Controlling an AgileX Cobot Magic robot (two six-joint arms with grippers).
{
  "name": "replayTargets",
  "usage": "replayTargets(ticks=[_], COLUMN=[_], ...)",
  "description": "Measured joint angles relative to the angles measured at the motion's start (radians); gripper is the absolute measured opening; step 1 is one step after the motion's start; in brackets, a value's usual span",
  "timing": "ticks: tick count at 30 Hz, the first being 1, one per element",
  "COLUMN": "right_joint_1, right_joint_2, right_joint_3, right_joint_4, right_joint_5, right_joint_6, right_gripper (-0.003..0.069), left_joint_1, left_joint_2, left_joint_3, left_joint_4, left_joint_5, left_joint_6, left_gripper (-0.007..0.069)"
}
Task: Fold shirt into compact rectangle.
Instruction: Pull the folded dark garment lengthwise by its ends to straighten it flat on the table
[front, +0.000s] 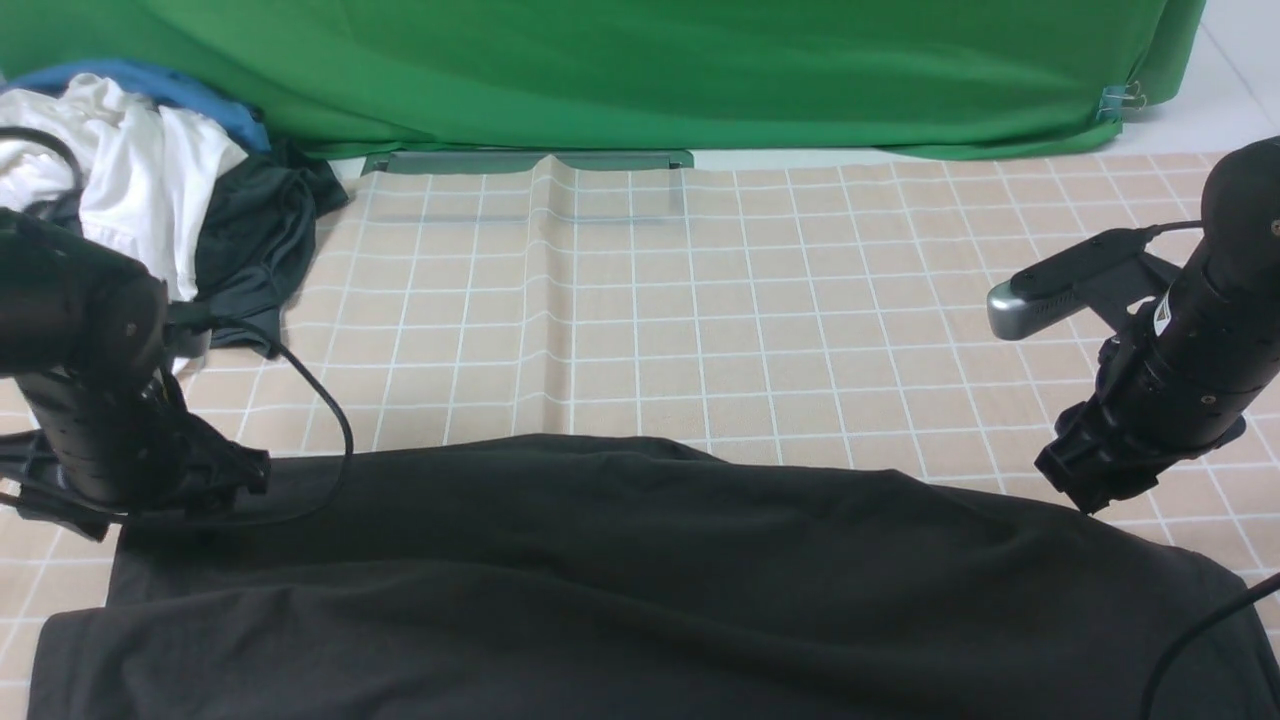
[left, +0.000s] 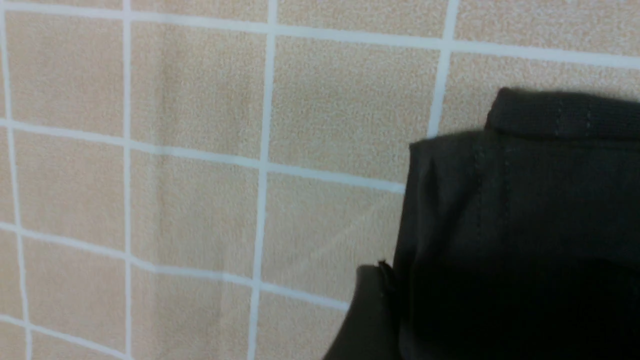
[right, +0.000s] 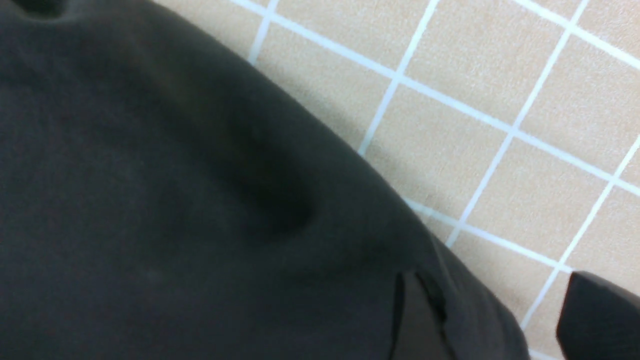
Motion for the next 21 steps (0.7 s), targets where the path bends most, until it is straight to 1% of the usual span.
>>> replayTargets(ticks=[3,5,7,8,9,10,12,13,14,16,21], right_joint_1=[0.000,0.000,0.000,0.000,0.000,0.000,0.000,0.000,0.000,0.000,0.000], right_joint_2=[0.000,0.000,0.000,0.000,0.000,0.000,0.000,0.000,0.000,0.000,0.000], right_joint_3=[0.000,0.000,0.000,0.000,0.000,0.000,0.000,0.000,0.000,0.000,0.000], right_joint_4=[0.000,0.000,0.000,0.000,0.000,0.000,0.000,0.000,0.000,0.000,0.000], right_joint_5=[-0.002,-0.002,-0.002,-0.002,-0.002,-0.002,-0.001,0.001,0.003,0.008,0.013], right_joint_6=[0.000,0.000,0.000,0.000,0.000,0.000,0.000,0.000,0.000,0.000,0.000], right_gripper=[0.0412,0.0412,0.0412,0.0412,0.0412,0.0412,0.0412,0.0412,0.0412,0.0412,0.0412], left_joint_1=[0.000,0.000,0.000,0.000,0.000,0.000,-0.001,-0.001,-0.001,0.000,0.000], left_joint_2=[0.011,0.016,0.021,0.026,0.029,0.032,0.034,0.033,0.029,0.010,-0.085], left_joint_3=[-0.006,-0.007,-0.009,-0.012,-0.014,-0.016,-0.017,-0.017,-0.016,-0.014,-0.014], left_joint_4=[0.016,0.015,-0.003,-0.013,-0.019,-0.025,-0.029,-0.029,-0.029,-0.028,0.004], left_joint_5=[-0.032,-0.047,-0.063,-0.070,-0.073,-0.077,-0.097,-0.103,-0.106,-0.104,-0.099], left_joint_6=[-0.021,-0.022,-0.022,-0.022,-0.022,-0.022,-0.025,-0.025,-0.025,-0.026,-0.027], left_gripper=[0.0517,0.0481,0.0414,0.0340,0.0303,0.0250,0.0094,0.0064,0.0040,0.0018,0.0019])
